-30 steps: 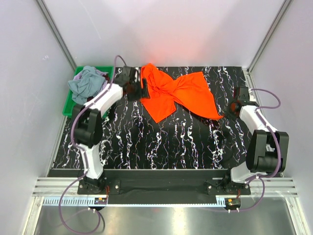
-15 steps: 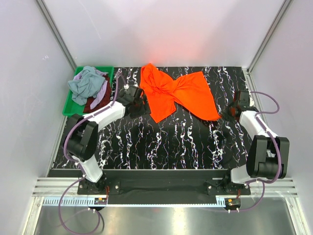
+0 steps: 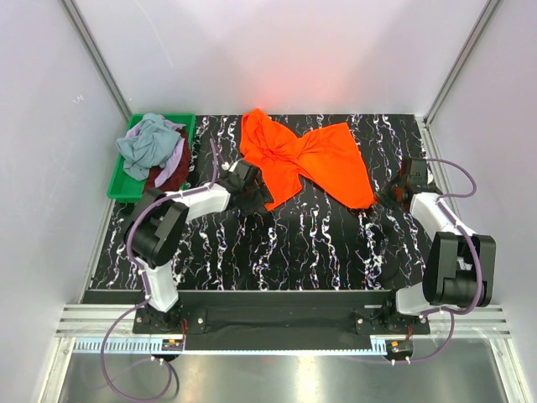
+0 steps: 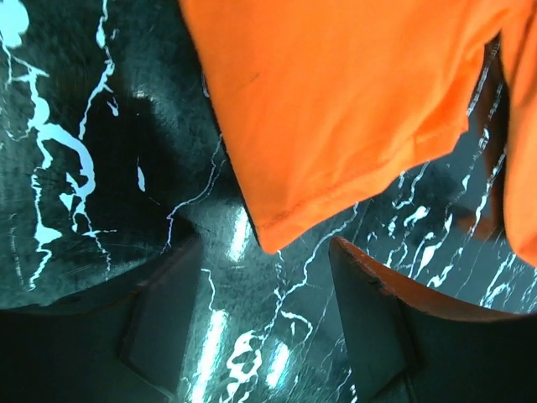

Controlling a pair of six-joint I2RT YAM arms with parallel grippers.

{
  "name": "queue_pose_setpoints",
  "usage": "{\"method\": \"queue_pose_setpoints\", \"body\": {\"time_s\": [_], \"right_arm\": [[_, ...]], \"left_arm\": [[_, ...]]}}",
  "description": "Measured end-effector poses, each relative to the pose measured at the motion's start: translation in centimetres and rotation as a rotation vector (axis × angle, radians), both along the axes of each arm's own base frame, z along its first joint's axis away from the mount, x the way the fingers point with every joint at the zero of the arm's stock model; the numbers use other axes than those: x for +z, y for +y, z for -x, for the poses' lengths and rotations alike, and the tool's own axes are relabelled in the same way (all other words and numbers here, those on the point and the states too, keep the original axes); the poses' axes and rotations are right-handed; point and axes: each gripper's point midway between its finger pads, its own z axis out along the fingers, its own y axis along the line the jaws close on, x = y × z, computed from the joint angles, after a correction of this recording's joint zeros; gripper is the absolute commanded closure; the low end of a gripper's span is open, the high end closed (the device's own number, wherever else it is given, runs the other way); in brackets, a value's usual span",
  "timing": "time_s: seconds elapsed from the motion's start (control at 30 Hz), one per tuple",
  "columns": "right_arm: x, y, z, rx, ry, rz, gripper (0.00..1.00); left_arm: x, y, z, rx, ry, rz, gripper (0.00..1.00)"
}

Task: Fold and stack the t-shirts
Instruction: Flatten the tshirt out

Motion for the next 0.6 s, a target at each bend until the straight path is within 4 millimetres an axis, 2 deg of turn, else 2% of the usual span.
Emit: {"method": "queue_pose_setpoints", "body": {"time_s": [0.3, 0.6], "right_arm": [[-0.6, 0.1, 0.6, 0.0, 0.009, -0.001, 1.0], [-0.1, 0.1, 0.7, 0.0, -0.009, 0.0, 1.0]], "left_arm": [[-0.3, -1.0, -0.6, 0.103, -0.001, 0.087, 0.4], [-0.5, -1.7, -0.1, 0.118, 0.003, 0.074, 0.46]]}}
